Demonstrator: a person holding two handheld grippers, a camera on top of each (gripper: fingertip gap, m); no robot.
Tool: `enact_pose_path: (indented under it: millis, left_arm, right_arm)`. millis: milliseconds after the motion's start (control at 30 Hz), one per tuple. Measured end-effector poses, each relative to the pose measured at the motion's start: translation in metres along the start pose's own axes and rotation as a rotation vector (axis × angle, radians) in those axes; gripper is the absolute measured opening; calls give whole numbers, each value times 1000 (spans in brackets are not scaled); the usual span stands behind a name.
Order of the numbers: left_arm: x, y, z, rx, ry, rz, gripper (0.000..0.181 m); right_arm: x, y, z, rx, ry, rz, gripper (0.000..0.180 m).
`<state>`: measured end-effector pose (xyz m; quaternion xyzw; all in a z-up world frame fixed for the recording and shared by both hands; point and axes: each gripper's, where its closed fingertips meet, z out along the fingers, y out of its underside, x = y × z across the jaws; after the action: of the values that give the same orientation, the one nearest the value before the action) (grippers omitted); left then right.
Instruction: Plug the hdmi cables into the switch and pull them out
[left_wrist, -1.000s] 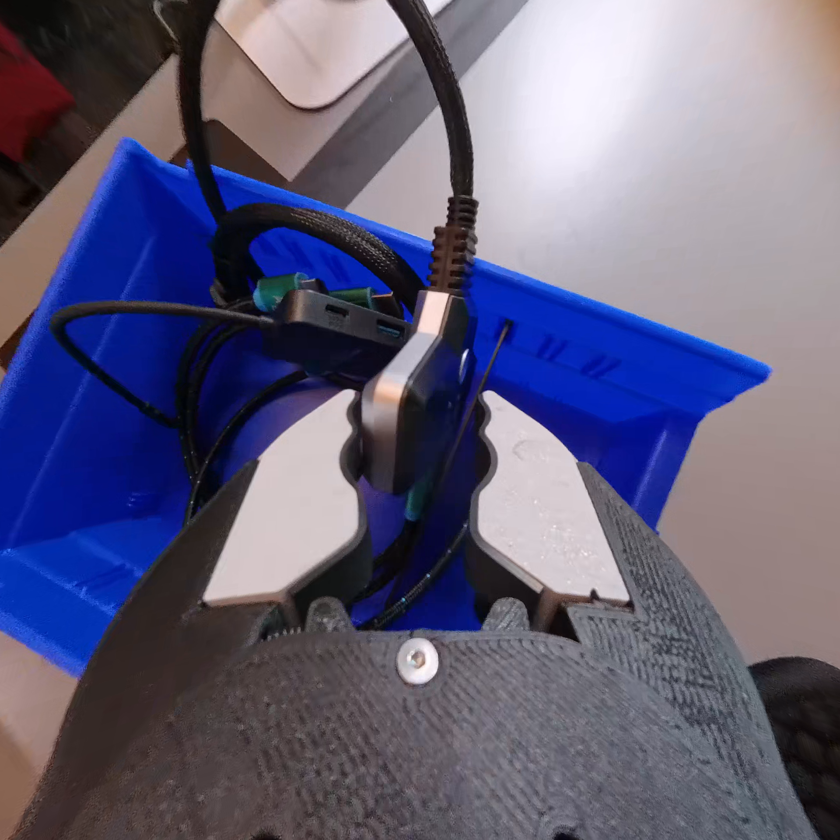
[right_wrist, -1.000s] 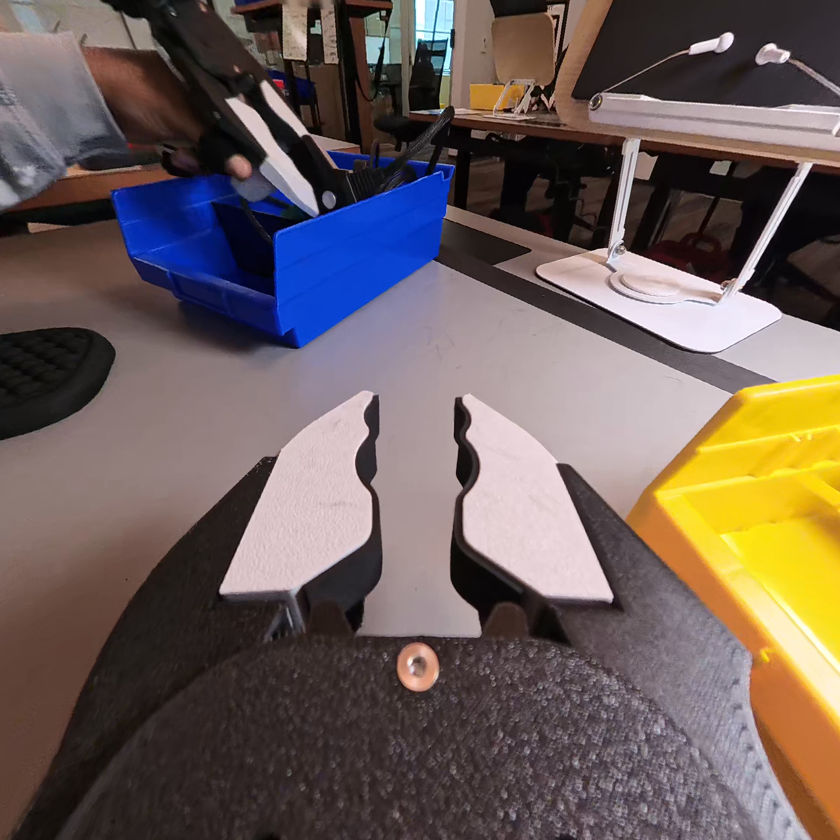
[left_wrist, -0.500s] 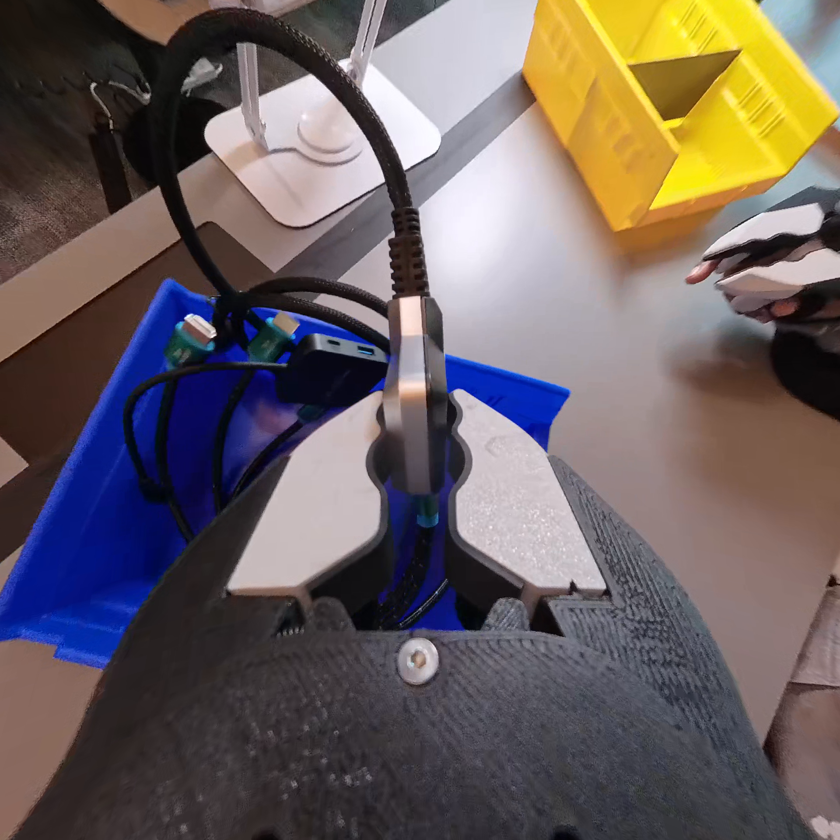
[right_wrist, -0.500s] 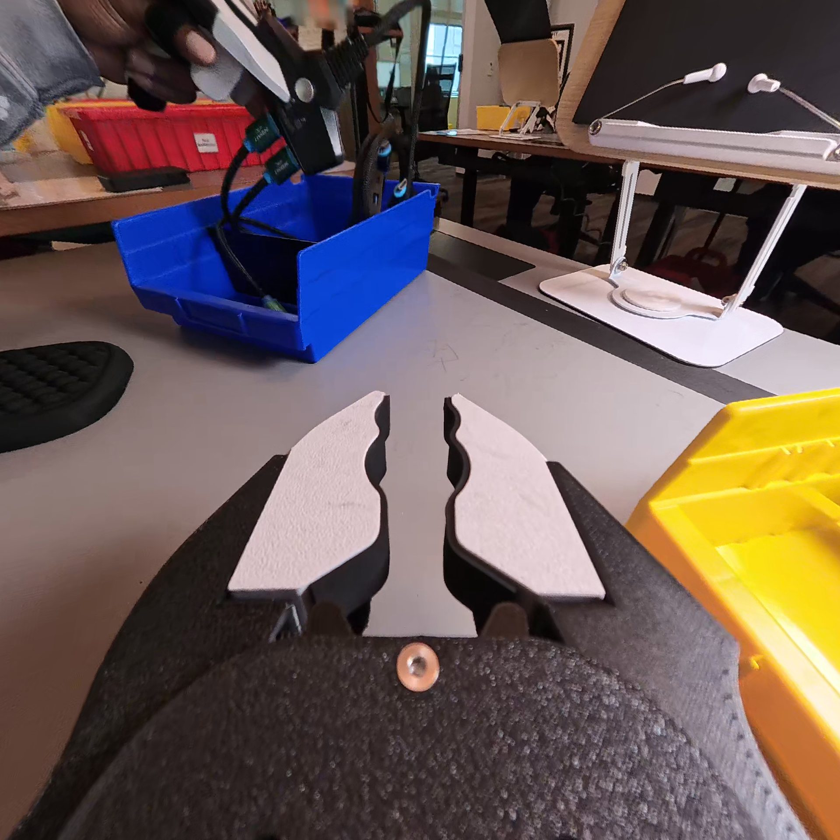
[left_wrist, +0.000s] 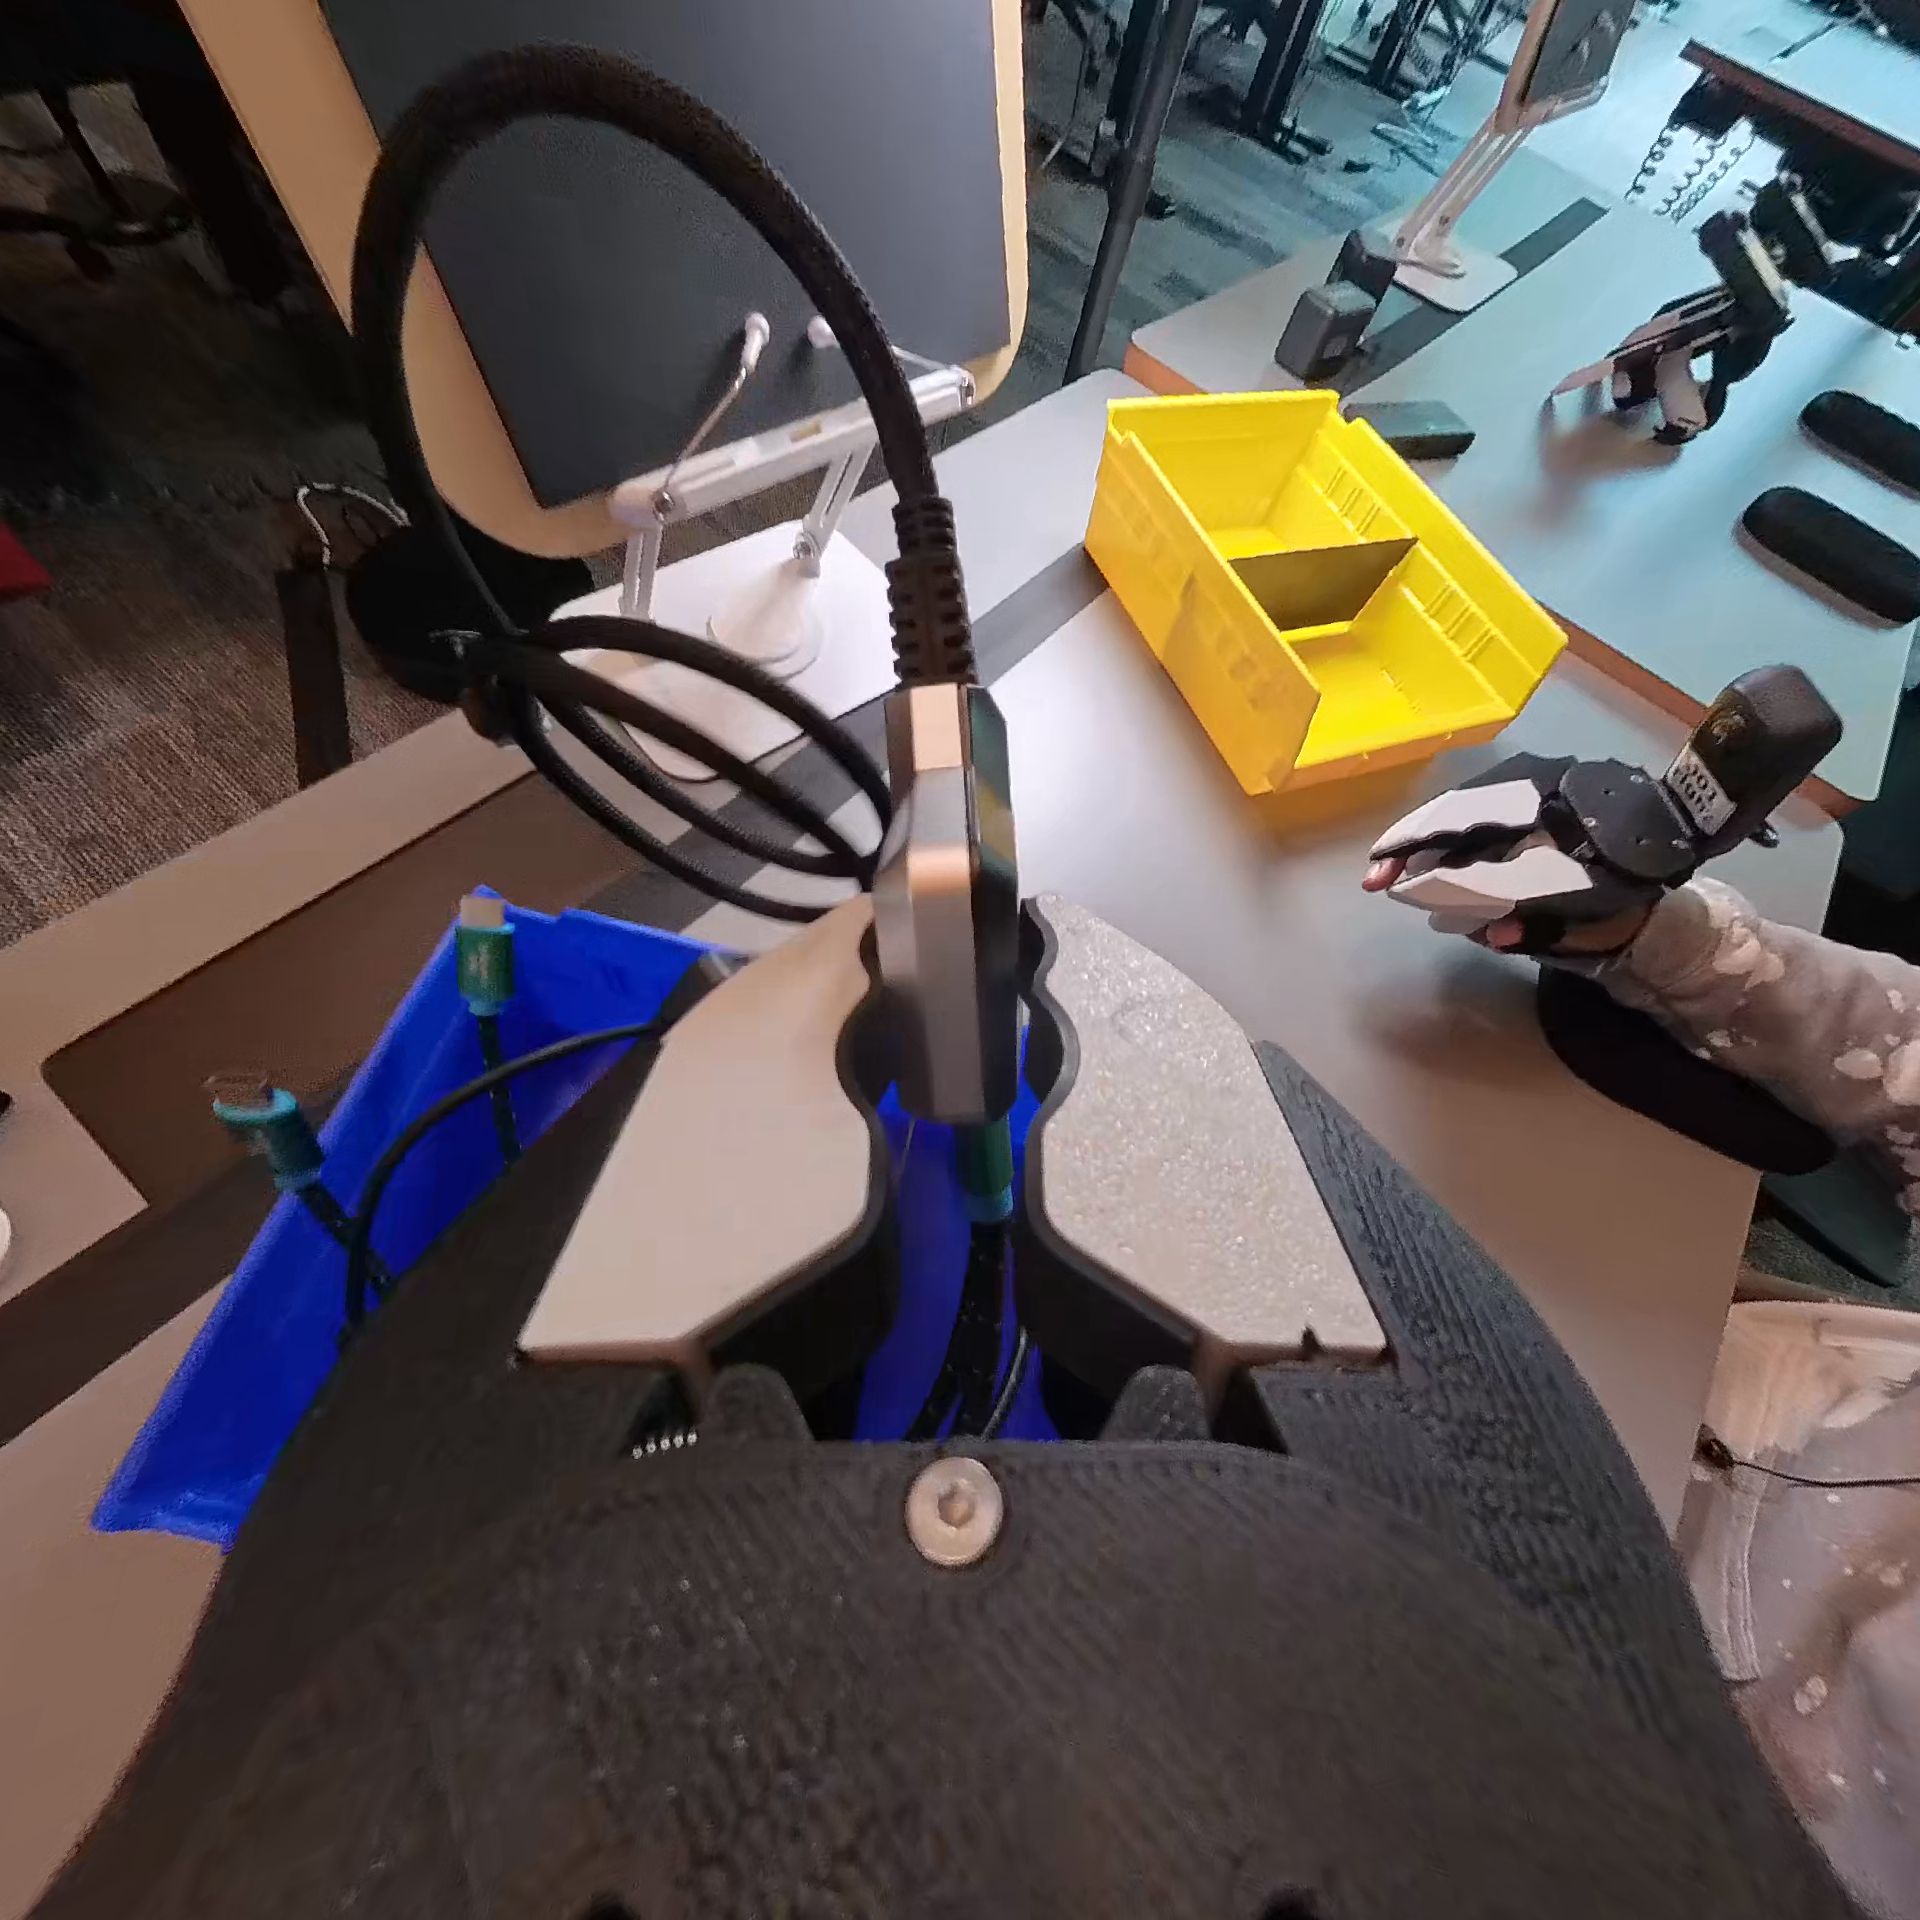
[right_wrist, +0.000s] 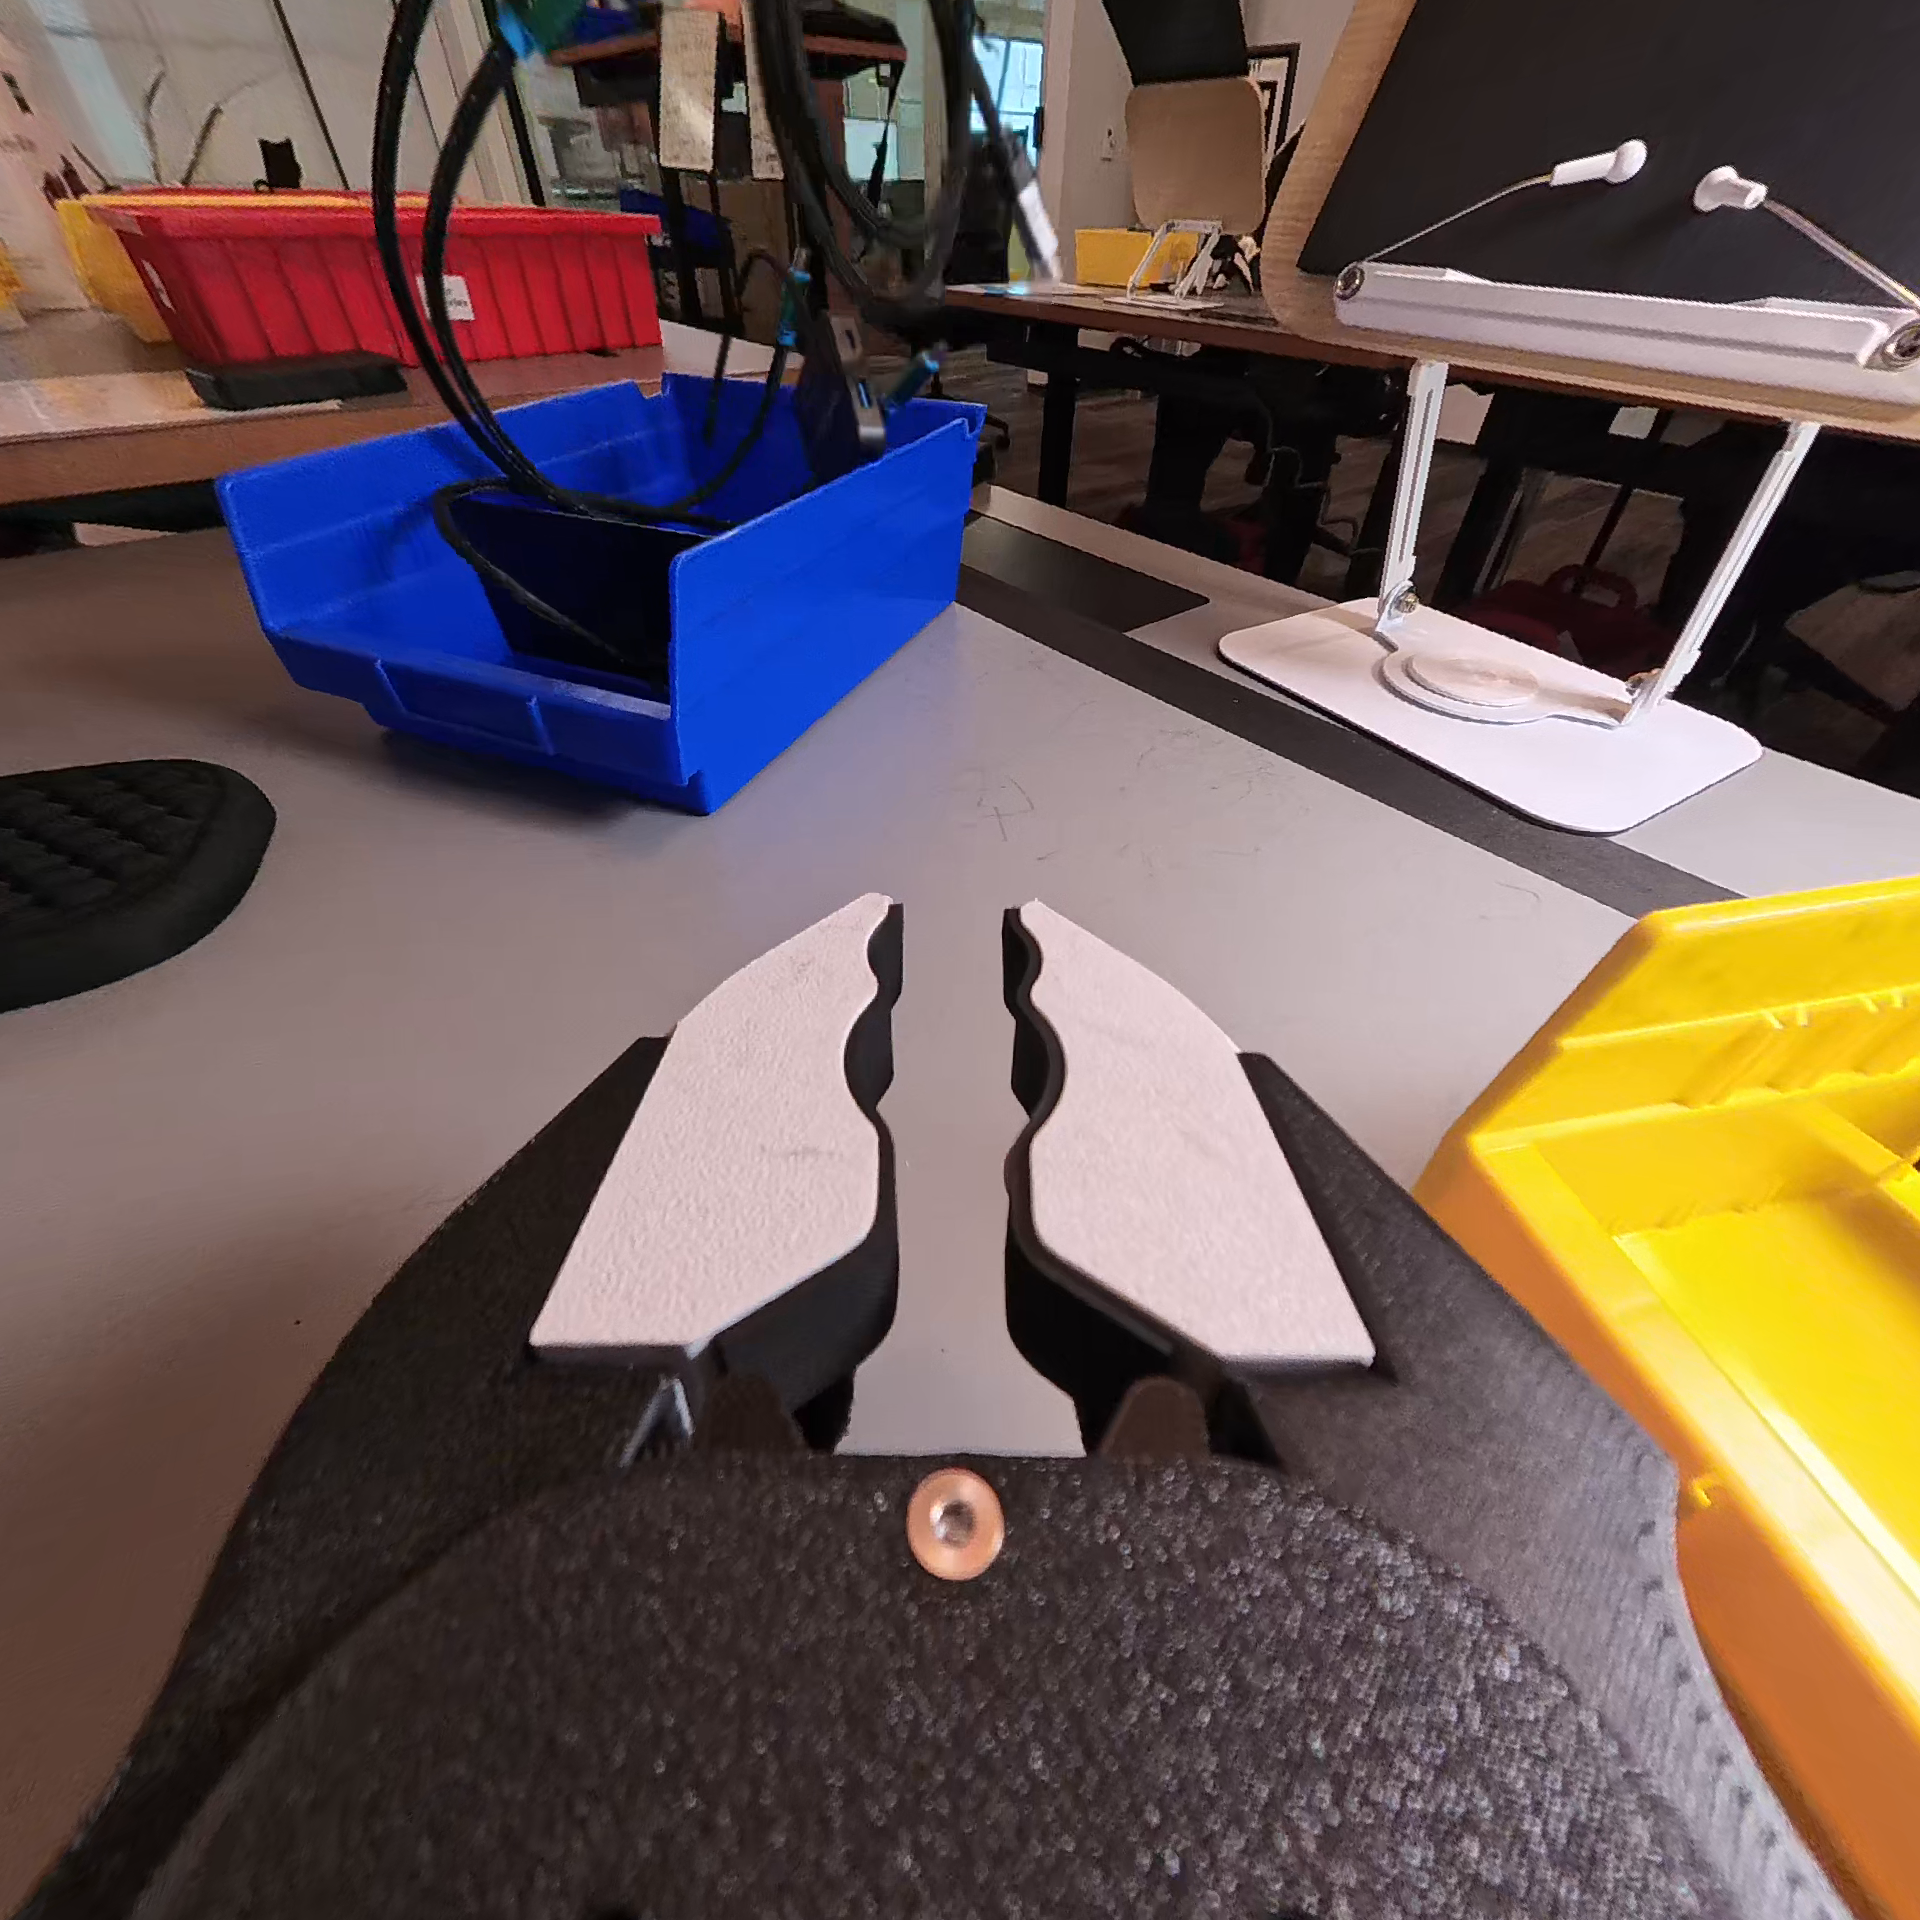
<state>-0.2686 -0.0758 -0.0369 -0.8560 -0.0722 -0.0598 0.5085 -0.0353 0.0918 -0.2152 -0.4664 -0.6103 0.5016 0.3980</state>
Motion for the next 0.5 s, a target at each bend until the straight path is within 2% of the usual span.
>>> enact_pose_path:
  millis: [233,500]
  left_arm:
    - [3,-21,-13,38,-21,18,24]
    - [13,-73,-47,149,-43,46,23]
  right_arm:
    - [-2,0,0,-5,0,-24,16]
    - [-2,1,0,-10,2,-29,15]
